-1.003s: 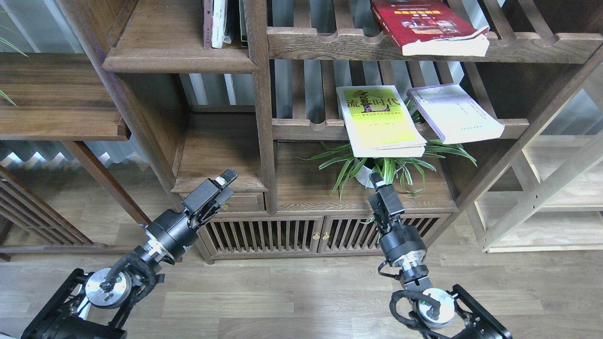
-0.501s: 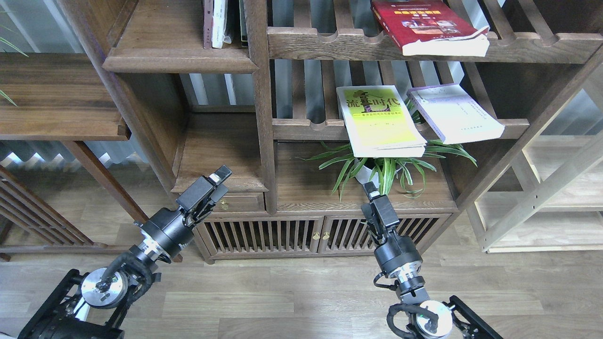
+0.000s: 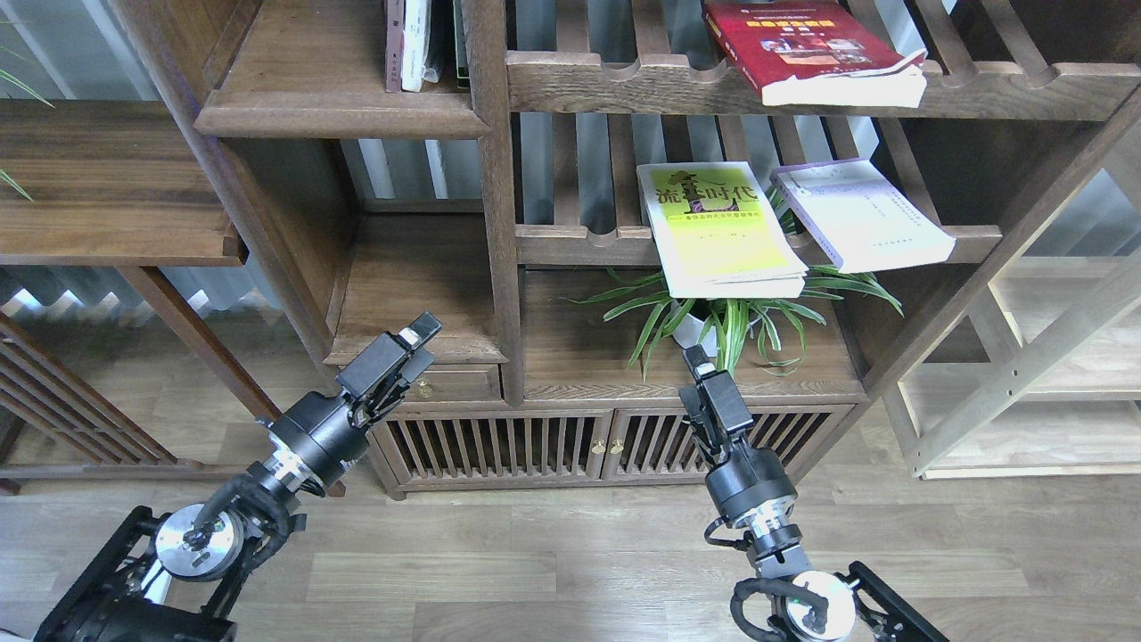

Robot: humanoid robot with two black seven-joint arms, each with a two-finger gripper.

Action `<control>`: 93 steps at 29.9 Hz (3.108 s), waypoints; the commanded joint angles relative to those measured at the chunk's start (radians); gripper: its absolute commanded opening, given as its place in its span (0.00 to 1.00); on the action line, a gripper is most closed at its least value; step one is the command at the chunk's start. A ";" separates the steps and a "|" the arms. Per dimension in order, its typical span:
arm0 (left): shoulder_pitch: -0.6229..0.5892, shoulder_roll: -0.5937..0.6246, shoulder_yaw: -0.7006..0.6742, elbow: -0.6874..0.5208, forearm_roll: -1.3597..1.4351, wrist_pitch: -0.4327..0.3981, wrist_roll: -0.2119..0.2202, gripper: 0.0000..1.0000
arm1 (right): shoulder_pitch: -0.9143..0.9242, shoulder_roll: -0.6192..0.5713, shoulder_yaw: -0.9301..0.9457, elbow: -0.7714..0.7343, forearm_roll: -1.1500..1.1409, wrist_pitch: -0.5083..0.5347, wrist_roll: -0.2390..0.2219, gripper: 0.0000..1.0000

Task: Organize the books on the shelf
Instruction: 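Raise the right gripper toward the yellow book on the middle shelf, then reach the right gripper up to the yellow book's lower edge and grasp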

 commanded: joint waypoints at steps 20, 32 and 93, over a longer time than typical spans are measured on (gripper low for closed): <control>0.002 0.000 -0.016 0.014 0.011 0.000 -0.008 0.99 | -0.002 0.000 0.019 -0.007 0.001 0.013 0.009 1.00; 0.005 0.000 -0.016 0.002 -0.002 0.000 -0.012 0.99 | -0.008 0.000 0.027 -0.007 0.003 0.014 0.009 1.00; 0.013 0.000 -0.049 0.022 -0.091 0.000 -0.017 0.99 | 0.186 0.000 0.145 -0.228 0.018 0.005 0.015 1.00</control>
